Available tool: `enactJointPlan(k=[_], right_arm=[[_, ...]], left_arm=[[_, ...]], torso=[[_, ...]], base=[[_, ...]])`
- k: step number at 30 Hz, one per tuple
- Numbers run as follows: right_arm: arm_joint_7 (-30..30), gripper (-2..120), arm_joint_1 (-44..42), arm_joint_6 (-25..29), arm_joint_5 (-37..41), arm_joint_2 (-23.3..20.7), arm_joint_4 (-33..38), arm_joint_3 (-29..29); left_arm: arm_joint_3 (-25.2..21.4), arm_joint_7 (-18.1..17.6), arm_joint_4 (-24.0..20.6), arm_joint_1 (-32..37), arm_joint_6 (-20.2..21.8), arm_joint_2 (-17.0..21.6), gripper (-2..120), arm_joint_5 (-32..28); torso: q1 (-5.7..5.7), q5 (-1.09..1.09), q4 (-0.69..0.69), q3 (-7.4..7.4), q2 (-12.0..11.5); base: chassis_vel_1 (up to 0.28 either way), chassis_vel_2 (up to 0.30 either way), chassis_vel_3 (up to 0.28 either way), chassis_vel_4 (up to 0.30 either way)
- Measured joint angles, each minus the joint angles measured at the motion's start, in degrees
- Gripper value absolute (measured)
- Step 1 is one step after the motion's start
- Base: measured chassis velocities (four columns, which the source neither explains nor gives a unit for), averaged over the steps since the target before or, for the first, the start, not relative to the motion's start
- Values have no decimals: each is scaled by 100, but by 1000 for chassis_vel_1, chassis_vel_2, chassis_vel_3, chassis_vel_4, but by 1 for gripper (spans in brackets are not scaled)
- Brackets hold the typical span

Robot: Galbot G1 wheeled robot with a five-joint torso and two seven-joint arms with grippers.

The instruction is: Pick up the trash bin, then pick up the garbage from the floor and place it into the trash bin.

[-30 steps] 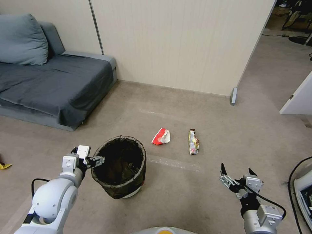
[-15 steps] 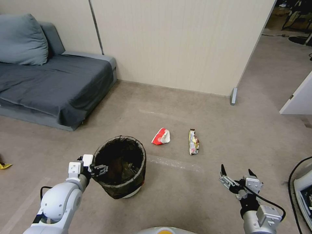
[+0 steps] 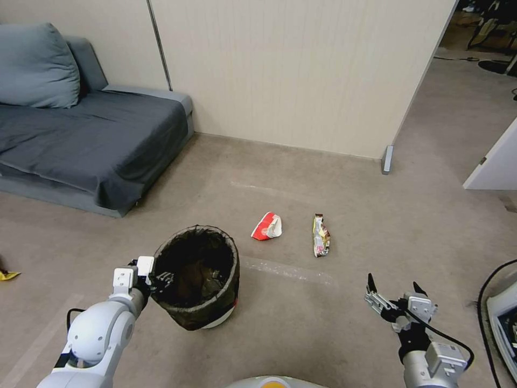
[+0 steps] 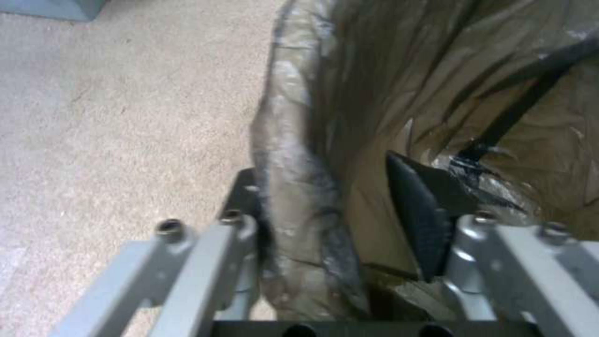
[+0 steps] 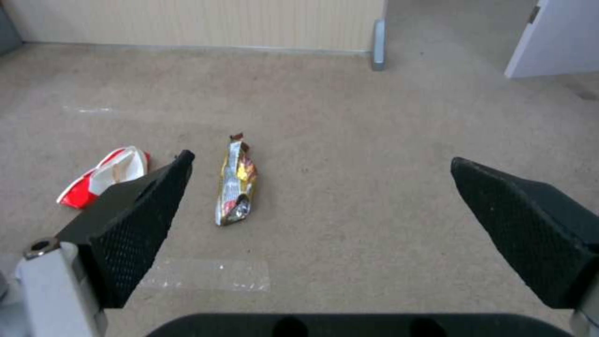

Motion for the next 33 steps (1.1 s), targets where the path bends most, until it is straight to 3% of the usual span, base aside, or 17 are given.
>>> enactJointPlan(k=[10, 25, 33], right_arm=[[3, 100, 14, 16, 2, 2, -8, 6], [6, 100, 3, 46, 4, 0, 1, 24], [10, 100, 8, 18, 19, -4, 173, 64]], left_arm=[[-14, -11, -44, 17, -1, -13, 7, -17], [-16, -67, -139, 54, -46, -33, 7, -23], [-227, -98, -986, 322, -625, -126, 2, -127]], torso=[[0, -1, 0, 0, 0], [0, -2, 0, 0, 0], [0, 2, 1, 0, 0]], base=[[0, 0, 0, 0], [0, 0, 0, 0], [0, 0, 0, 0]])
